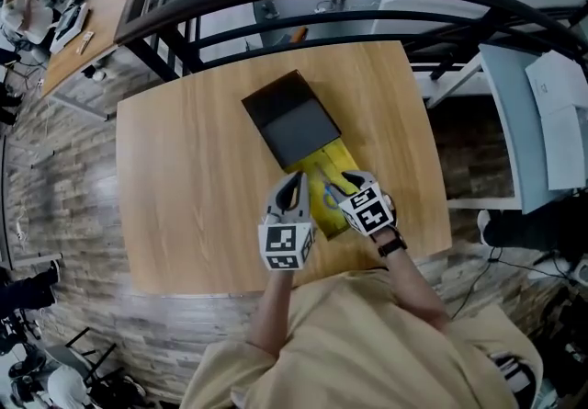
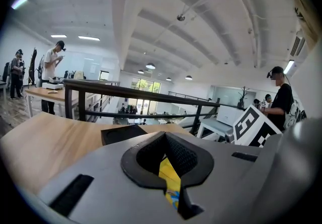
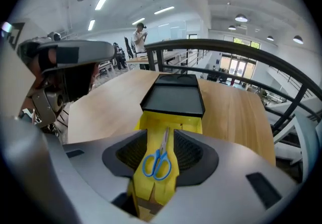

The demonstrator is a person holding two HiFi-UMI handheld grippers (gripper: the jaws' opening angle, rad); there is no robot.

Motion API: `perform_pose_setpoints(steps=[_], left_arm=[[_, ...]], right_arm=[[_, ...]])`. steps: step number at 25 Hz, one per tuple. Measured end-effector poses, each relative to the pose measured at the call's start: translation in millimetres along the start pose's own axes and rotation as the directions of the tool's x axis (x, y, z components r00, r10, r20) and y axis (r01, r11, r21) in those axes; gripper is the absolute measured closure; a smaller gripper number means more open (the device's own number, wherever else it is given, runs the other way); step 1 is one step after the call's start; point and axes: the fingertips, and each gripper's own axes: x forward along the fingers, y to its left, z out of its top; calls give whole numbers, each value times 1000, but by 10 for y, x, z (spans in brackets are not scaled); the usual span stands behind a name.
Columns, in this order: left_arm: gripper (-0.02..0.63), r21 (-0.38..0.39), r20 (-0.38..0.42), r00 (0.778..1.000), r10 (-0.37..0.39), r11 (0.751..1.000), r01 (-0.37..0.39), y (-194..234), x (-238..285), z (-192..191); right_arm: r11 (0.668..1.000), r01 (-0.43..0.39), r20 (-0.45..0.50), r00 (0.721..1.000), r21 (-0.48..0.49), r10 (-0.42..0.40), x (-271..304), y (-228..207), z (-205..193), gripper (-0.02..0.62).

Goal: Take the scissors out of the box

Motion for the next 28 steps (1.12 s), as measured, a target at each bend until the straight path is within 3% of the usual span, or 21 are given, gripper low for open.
perform_pose_setpoints(steps=[10,16,23,28], left_arm=[[594,-40,-27,999,30,999,-31,214,148,-123],[594,-59,-42,999,30,998,-33,222,218,-213],[594,-72,-54,998,43,996,-47,289,227,-278],[594,-75,-61,997,43,996,-48,324,222,-288]], right_arm=[[996,-84,-227,971,-27,76,512,181,-473,378],[995,-94,-354,930,21,95,638,247,-844,368],[998,-70,-364,929,-4,64,720,240,-879,370],[994,-66,-409,908,84,95,773,289,-1039,373]])
